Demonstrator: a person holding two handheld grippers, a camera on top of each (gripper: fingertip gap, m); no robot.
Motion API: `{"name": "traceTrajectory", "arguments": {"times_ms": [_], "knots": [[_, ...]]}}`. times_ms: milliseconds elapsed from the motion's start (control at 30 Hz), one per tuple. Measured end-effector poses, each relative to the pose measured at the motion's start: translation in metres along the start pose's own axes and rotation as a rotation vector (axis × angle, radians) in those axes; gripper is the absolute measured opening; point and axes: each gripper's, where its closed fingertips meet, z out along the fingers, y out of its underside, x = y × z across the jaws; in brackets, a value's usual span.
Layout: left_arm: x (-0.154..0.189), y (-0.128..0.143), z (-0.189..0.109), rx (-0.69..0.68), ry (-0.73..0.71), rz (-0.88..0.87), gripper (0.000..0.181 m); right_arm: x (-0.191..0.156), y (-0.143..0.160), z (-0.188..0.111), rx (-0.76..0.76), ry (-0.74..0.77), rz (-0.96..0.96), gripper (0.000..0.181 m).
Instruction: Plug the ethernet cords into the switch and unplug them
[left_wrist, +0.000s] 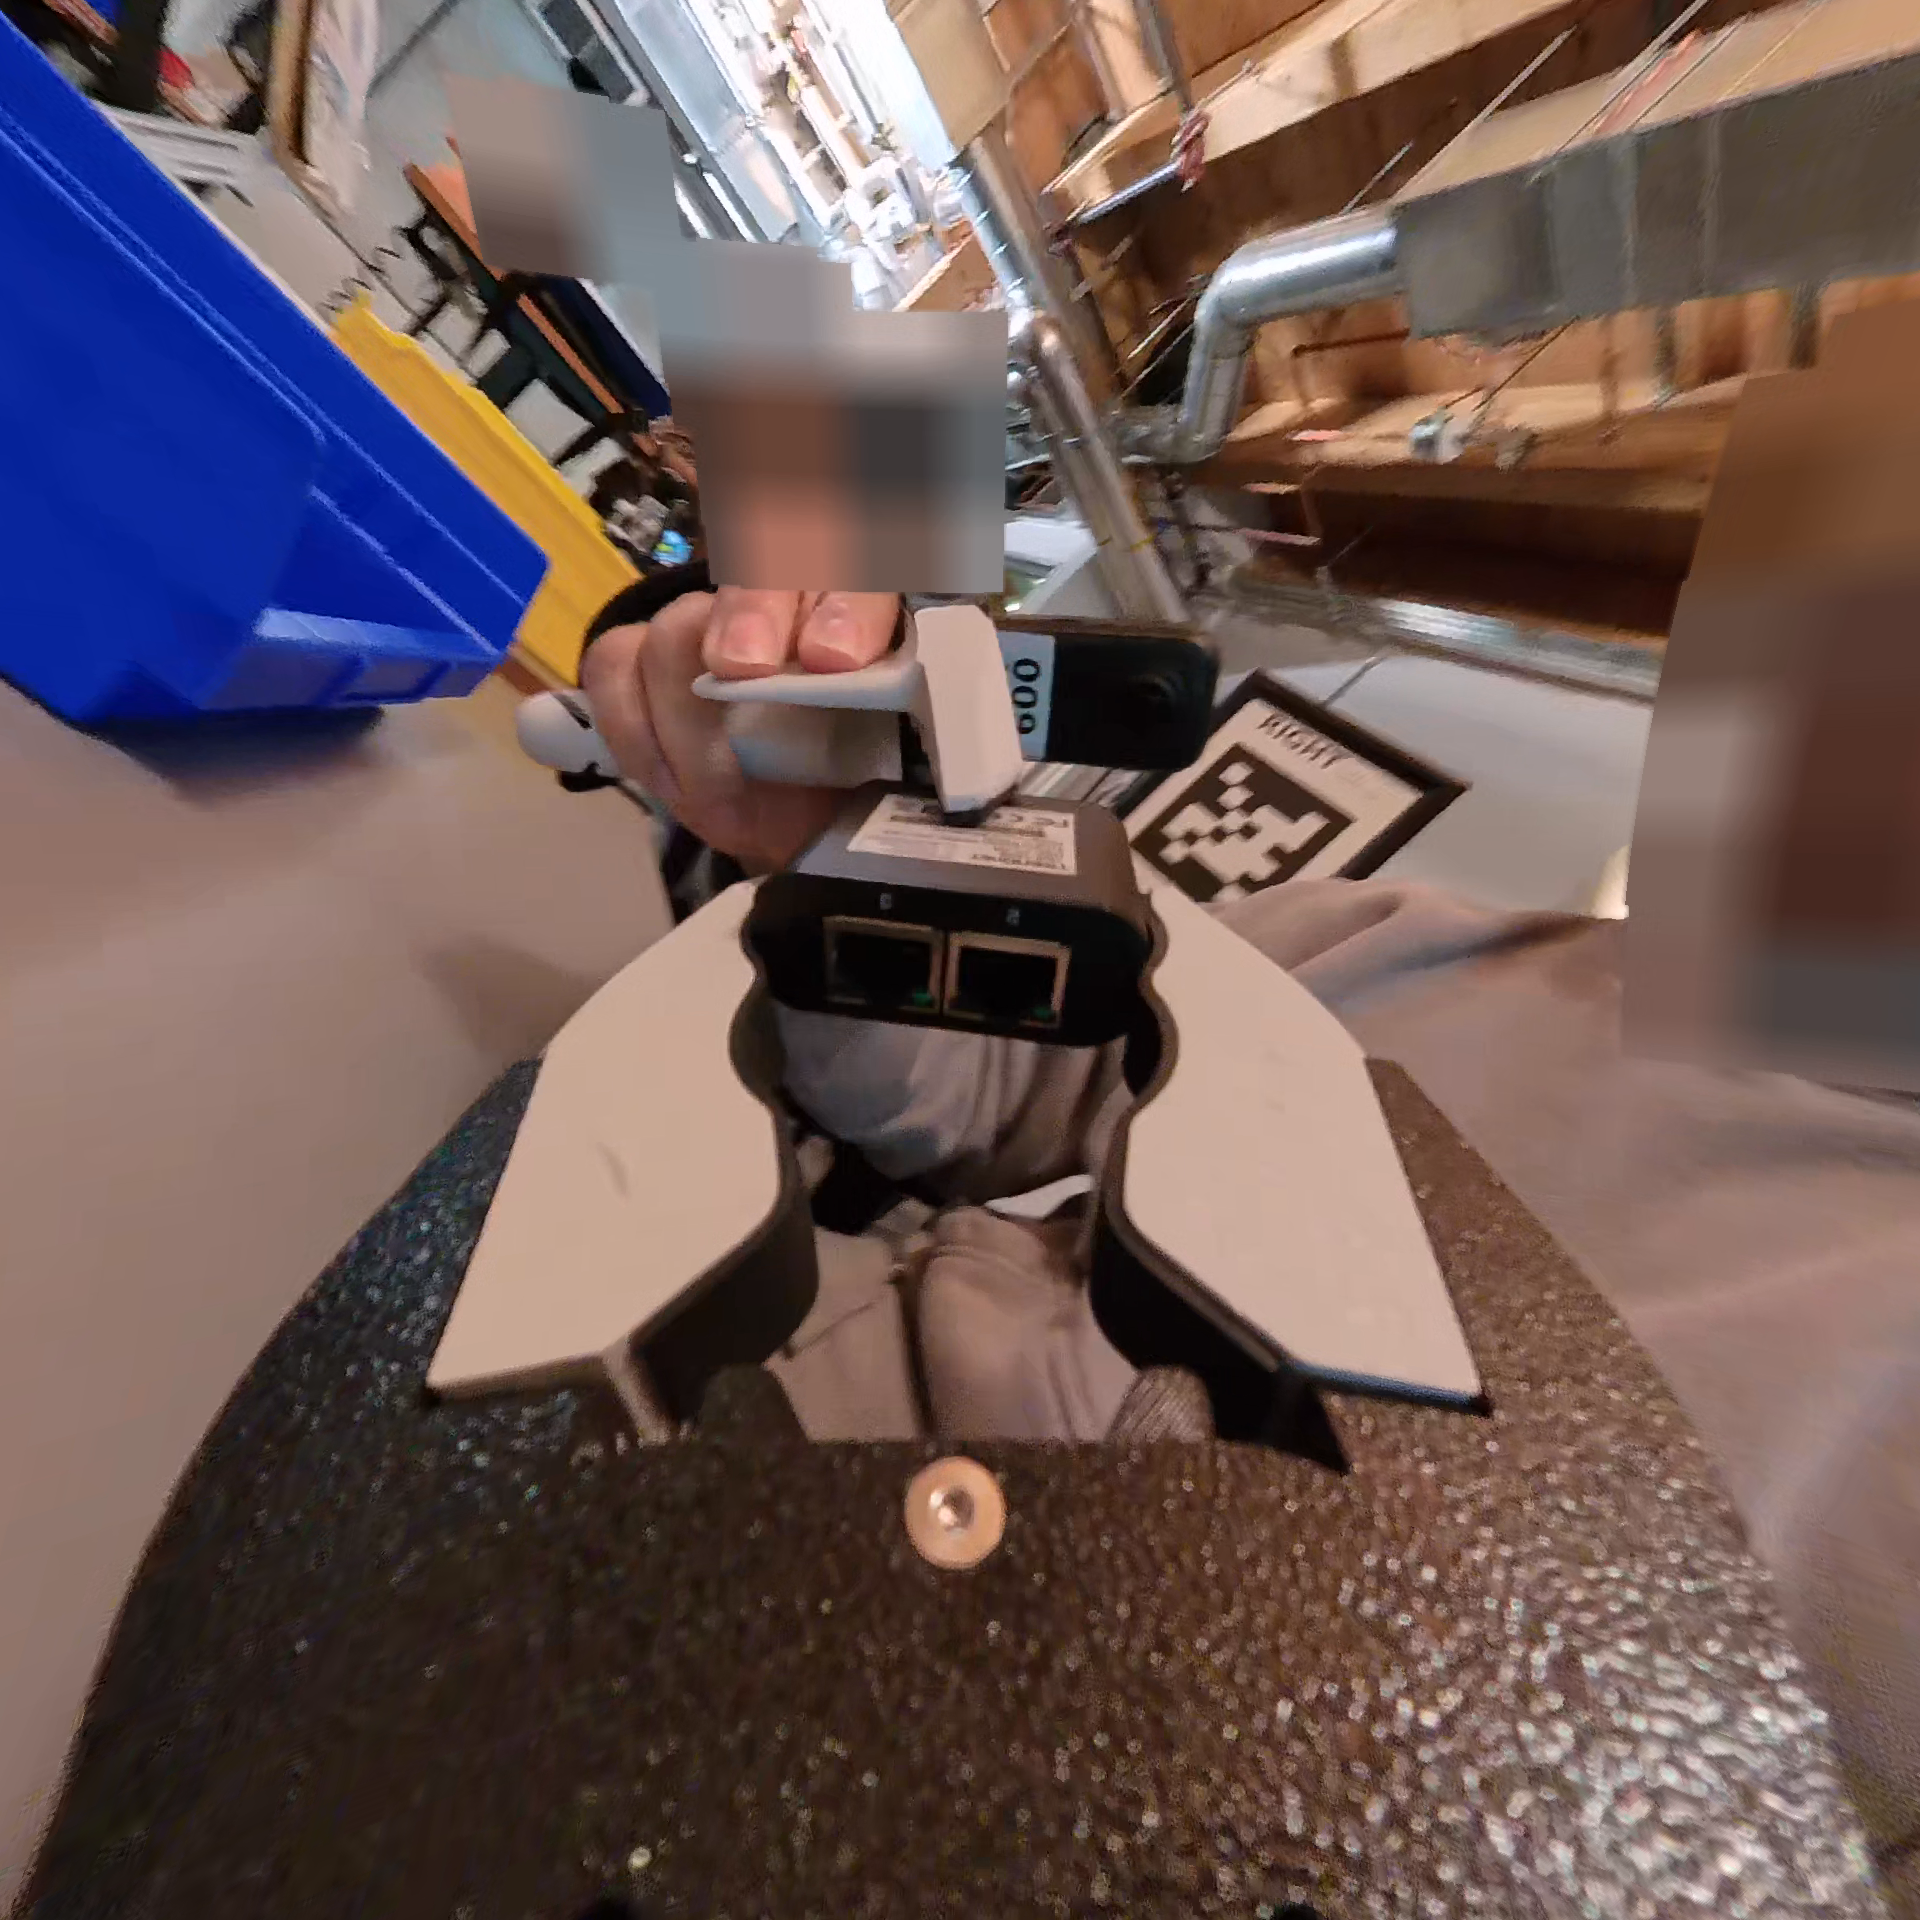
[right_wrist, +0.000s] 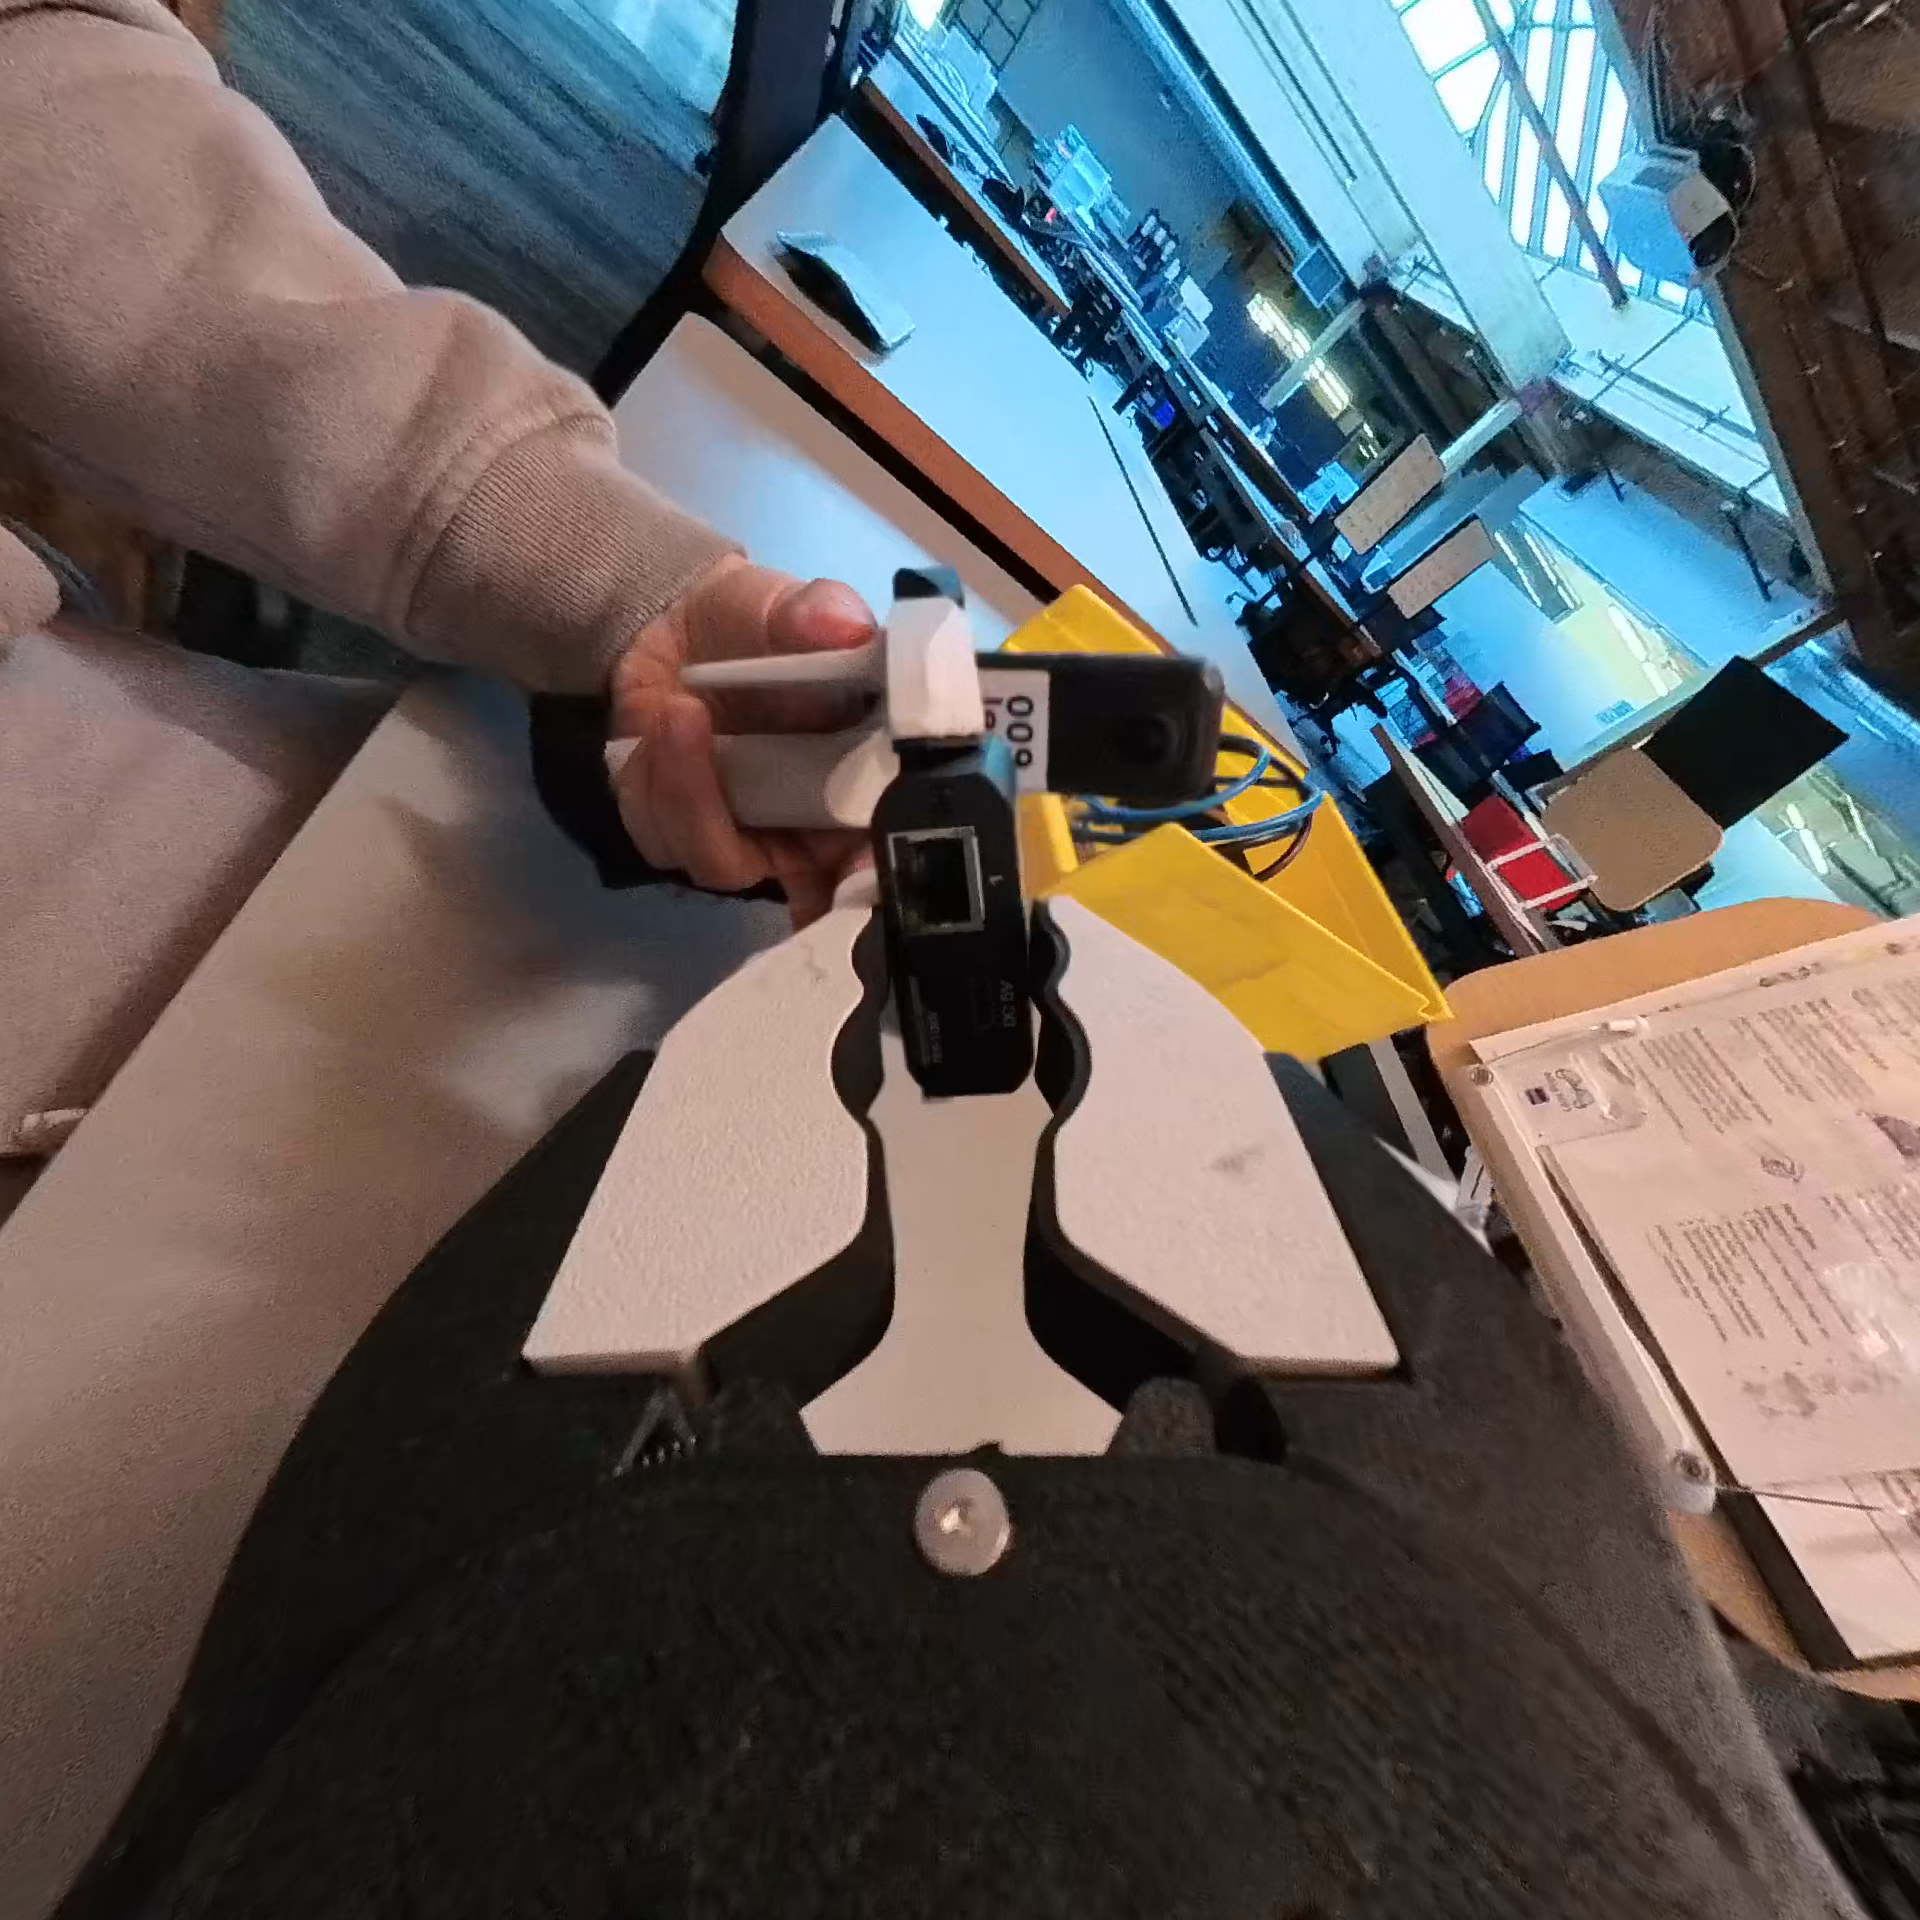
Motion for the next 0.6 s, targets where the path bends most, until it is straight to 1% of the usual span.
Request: {"name": "traceTrajectory", "arguments": {"times_ms": [33, 67, 100, 133, 167, 200, 233, 267, 300, 367, 467, 600], "knots": [[-0.004, 0.0, -0.001, -0.005, -0.051, 0.062, 0.063, 0.001, 0.005, 0.001, -0.017, 0.012, 0.023, 0.028], [-0.009, -0.003, -0.003, -0.005, -0.111, 0.131, 0.063, 0.003, 0.011, 0.001, -0.037, 0.032, 0.066, 0.033], [-0.013, -0.005, -0.006, -0.012, -0.173, 0.197, 0.063, 0.009, 0.017, 0.002, -0.041, 0.064, 0.143, 0.052], [-0.019, -0.008, -0.01, -0.025, -0.253, 0.273, 0.063, 0.015, 0.02, 0.003, -0.026, 0.092, 0.255, 0.076], [-0.025, -0.01, -0.015, -0.049, -0.342, 0.379, 0.063, 0.019, 0.023, 0.005, -0.014, 0.088, 0.392, 0.09], [-0.029, -0.011, -0.02, -0.09, -0.423, 0.506, 0.063, 0.017, 0.024, 0.007, 0.006, 0.048, 0.522, 0.097], [-0.03, -0.012, -0.024, -0.14, -0.49, 0.619, 0.063, 0.012, 0.023, 0.01, 0.031, -0.019, 0.628, 0.096], [-0.029, -0.012, -0.027, -0.185, -0.534, 0.706, 0.063, 0.004, 0.022, 0.012, 0.041, -0.089, 0.693, 0.088], [-0.026, -0.013, -0.027, -0.211, -0.555, 0.767, 0.063, -0.004, 0.022, 0.014, 0.036, -0.14, 0.712, 0.083], [-0.022, -0.016, -0.027, -0.221, -0.571, 0.841, 0.063, -0.02, 0.027, 0.019, -0.014, -0.192, 0.675, 0.085], [-0.022, -0.008, -0.026, -0.267, -0.551, 0.868, 0.063, -0.031, 0.04, 0.027, -0.122, -0.182, 0.573, 0.085], [-0.028, 0.0, -0.022, -0.296, -0.534, 0.888, 0.063, -0.036, 0.044, 0.029, -0.139, -0.194, 0.552, 0.077]]}}
